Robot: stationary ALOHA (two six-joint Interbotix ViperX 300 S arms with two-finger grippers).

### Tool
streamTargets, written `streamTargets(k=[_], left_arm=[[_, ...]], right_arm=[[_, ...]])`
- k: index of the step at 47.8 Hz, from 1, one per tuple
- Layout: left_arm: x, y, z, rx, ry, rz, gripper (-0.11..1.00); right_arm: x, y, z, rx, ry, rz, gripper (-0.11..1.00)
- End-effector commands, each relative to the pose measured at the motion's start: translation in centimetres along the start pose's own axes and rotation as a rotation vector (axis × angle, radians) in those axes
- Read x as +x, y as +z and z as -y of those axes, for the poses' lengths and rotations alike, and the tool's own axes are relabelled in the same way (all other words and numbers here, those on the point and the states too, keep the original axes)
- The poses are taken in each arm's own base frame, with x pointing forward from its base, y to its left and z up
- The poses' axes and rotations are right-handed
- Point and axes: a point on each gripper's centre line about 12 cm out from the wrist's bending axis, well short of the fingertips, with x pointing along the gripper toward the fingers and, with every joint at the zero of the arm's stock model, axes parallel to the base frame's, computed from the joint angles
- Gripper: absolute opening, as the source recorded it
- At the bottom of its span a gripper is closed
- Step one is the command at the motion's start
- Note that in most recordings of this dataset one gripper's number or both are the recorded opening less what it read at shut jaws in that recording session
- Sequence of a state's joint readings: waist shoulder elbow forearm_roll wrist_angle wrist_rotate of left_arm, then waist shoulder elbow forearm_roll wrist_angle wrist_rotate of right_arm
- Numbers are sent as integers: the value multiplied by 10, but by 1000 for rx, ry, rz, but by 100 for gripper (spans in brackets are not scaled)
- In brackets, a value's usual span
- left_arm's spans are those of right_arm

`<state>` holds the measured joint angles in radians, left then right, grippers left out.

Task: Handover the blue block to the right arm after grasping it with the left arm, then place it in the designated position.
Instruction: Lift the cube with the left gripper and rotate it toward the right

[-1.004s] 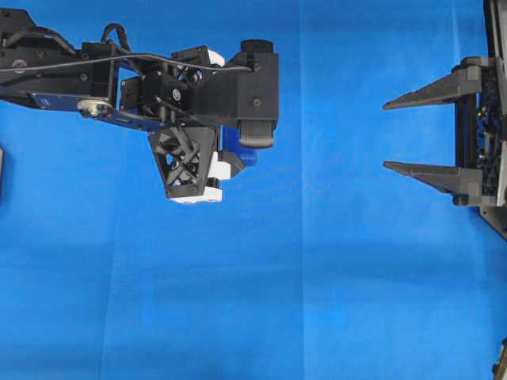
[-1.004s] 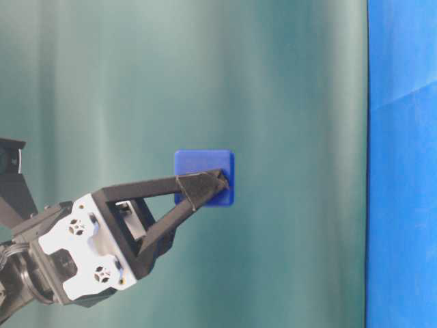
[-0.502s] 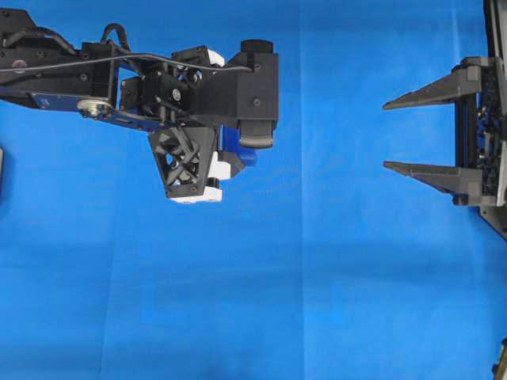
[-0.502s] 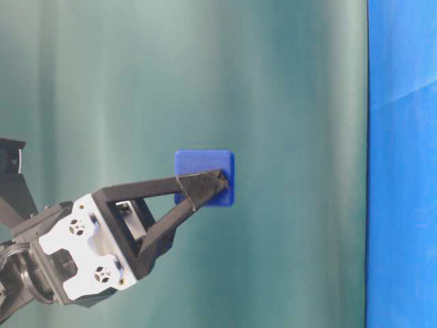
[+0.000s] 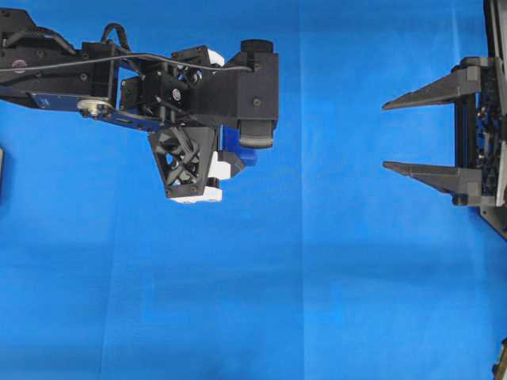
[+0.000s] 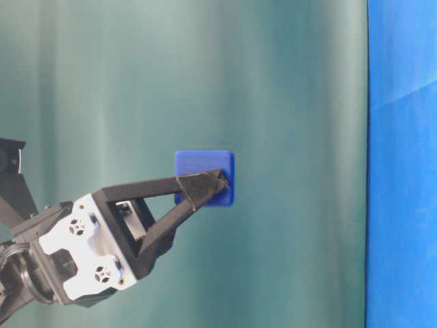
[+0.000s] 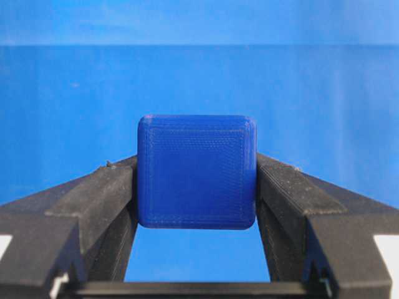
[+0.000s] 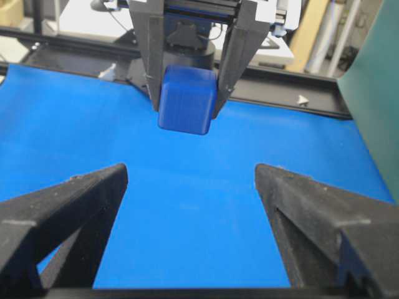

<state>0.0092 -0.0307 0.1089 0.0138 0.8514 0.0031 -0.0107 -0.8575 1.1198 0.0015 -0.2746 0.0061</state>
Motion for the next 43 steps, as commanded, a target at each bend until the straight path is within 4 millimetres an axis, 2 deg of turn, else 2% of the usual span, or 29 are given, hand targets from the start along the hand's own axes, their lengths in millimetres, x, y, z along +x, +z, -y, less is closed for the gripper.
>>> streamTargets(k=[1, 15, 26, 43], left_arm=[[-20, 9, 0, 3, 2, 58, 48], [-24, 5, 5, 10, -5, 120, 49], [-34, -2, 5, 12, -7, 309, 49], [-56, -35, 6, 7, -11, 606, 48]], right_arm=[[3, 9, 0, 1, 0, 21, 96], [3, 9, 0, -3, 1, 21, 96], [3, 9, 0, -3, 1, 21, 96], [3, 10, 0, -4, 1, 25, 96]])
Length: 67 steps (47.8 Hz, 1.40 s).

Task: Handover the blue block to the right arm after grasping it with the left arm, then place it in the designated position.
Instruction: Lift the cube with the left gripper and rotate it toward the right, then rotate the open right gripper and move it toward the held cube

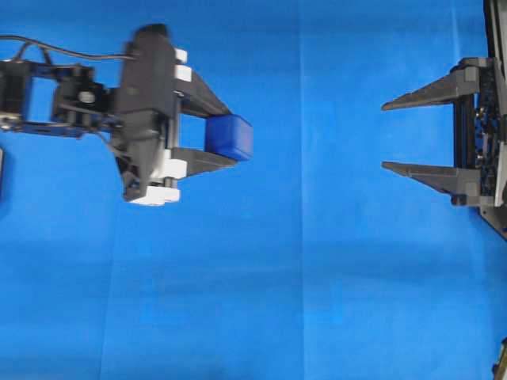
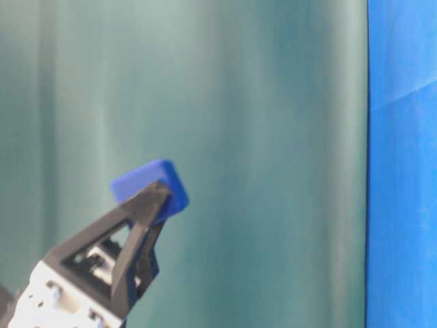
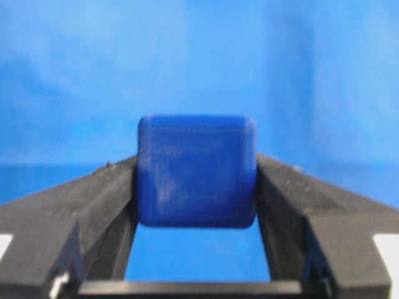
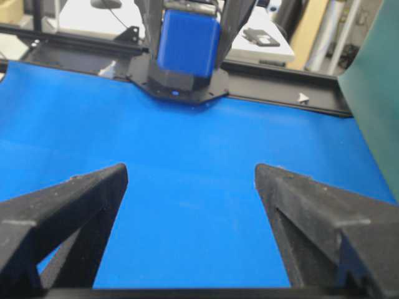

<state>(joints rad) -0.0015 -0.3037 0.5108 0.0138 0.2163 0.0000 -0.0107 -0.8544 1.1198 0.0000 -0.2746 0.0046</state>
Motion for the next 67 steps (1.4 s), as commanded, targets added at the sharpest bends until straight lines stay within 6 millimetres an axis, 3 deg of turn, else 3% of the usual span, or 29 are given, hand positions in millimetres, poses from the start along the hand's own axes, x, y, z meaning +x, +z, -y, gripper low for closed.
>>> streamTargets(k=[1, 13, 39, 67], left_arm=[[-16, 6, 1, 3, -2, 115, 48], [-35, -6, 2, -10, -5, 296, 48], [-37, -6, 1, -16, -4, 310, 49], [-37, -5, 2, -17, -6, 316, 48]], right_arm=[[2, 10, 0, -1, 1, 28, 96], [3, 11, 0, -3, 1, 31, 96], [3, 16, -1, -36, 5, 40, 96], [8, 32, -6, -572, 44, 32, 95]])
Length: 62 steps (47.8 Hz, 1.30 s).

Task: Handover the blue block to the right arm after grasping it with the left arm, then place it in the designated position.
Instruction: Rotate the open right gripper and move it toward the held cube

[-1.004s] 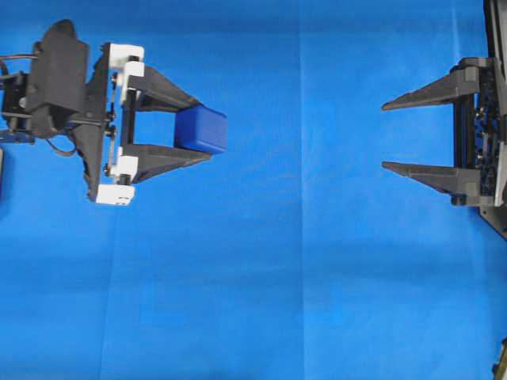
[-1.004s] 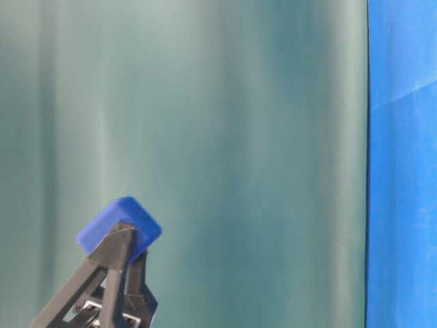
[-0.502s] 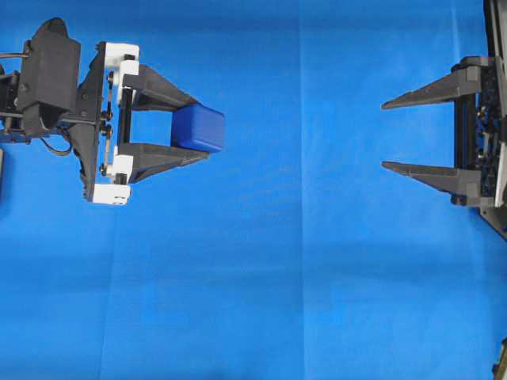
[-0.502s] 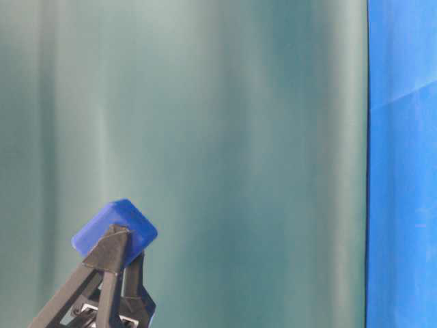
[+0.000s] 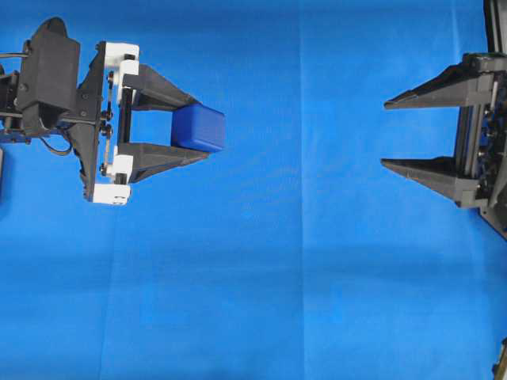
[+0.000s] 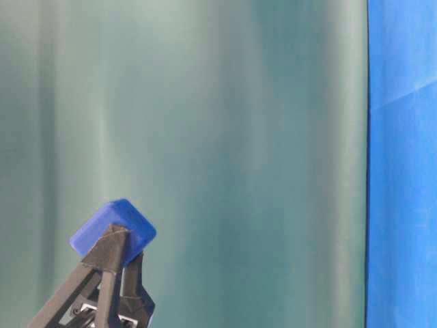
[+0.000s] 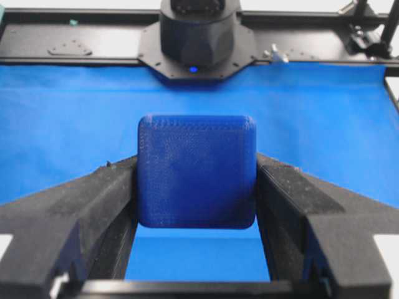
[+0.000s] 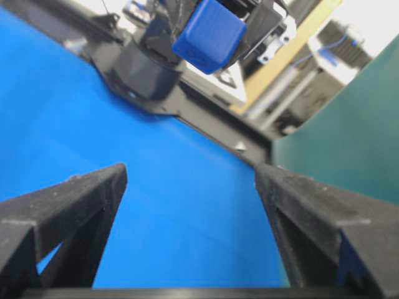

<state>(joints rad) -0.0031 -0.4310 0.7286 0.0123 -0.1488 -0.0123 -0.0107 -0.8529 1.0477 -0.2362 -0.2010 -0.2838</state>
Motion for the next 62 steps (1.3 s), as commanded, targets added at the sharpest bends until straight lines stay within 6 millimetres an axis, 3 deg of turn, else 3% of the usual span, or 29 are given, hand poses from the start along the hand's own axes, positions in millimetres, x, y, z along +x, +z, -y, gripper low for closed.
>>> streamTargets(k=[1, 22, 62], left_arm=[[-2, 13, 0, -4, -1, 43, 48], [-2, 13, 0, -4, -1, 46, 48], [-3, 14, 0, -5, 0, 48, 48]], right_arm=[[2, 11, 5, -81, -8, 24, 95], [3, 12, 3, -584, 27, 17, 95], [12, 15, 5, -616, 38, 2, 94]])
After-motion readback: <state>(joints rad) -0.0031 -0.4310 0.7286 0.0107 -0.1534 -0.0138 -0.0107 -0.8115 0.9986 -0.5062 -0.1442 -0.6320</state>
